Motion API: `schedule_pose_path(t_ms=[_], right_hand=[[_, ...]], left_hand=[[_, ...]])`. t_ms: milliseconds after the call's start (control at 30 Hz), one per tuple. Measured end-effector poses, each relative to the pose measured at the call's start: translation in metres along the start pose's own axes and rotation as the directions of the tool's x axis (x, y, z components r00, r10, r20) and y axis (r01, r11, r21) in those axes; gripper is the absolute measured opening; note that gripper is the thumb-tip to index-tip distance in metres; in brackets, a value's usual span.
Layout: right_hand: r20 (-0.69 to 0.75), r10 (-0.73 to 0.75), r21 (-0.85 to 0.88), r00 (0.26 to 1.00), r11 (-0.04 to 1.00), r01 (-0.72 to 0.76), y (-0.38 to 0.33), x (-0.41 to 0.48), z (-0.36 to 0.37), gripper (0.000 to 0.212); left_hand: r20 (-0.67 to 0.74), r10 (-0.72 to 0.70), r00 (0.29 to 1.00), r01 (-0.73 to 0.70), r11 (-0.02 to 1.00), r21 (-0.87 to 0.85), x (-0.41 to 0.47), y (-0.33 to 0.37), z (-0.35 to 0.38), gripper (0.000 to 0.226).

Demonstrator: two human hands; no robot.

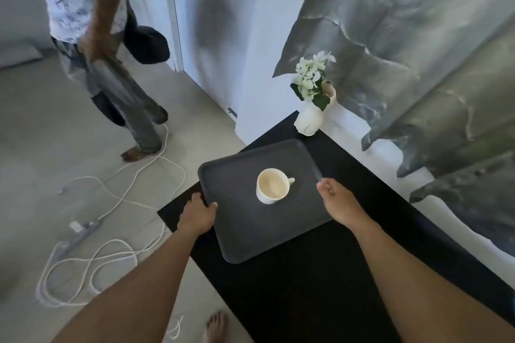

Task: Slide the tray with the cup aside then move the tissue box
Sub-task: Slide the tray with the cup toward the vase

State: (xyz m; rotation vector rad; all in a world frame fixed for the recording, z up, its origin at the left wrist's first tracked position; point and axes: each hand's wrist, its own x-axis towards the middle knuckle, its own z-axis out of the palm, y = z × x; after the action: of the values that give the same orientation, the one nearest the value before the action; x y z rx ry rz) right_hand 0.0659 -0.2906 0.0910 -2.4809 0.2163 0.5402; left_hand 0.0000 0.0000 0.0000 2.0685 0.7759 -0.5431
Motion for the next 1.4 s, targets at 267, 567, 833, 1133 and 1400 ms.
schedule_pose_path(t_ms=[267, 567, 833, 1133, 1400], right_hand=[[0.006, 0.096, -0.014, 0.995, 0.995, -0.096, 0.026, 0.039, 0.007, 0.046], [-0.015, 0.139, -0.027, 0.99, 0.99, -0.139, 0.039, 0.097, 0.006, 0.049], [-0.008, 0.161, -0.014, 0.987, 0.987, -0.162, 0.046, 0.129, 0.014, 0.047], [-0.057, 0.172, 0.014, 0.983, 0.985, -0.172, 0.054, 0.145, 0.026, 0.041], [-0.095, 0.277, 0.009, 0.956, 0.961, -0.278, 0.071, 0.14, 0.028, 0.03]], left_hand=[[-0.106, -0.152, 0.983, 0.129, 0.973, -0.192, 0.016, 0.007, 0.021, 0.053], [-0.298, -0.237, 0.925, 0.147, 0.944, -0.295, 0.024, 0.004, 0.042, 0.037], [-0.392, -0.262, 0.882, 0.138, 0.938, -0.317, 0.027, 0.001, 0.05, 0.03], [-0.434, -0.275, 0.858, 0.133, 0.934, -0.33, 0.026, -0.002, 0.054, 0.028], [-0.422, -0.321, 0.848, 0.162, 0.915, -0.37, 0.028, 0.002, 0.05, 0.022]])
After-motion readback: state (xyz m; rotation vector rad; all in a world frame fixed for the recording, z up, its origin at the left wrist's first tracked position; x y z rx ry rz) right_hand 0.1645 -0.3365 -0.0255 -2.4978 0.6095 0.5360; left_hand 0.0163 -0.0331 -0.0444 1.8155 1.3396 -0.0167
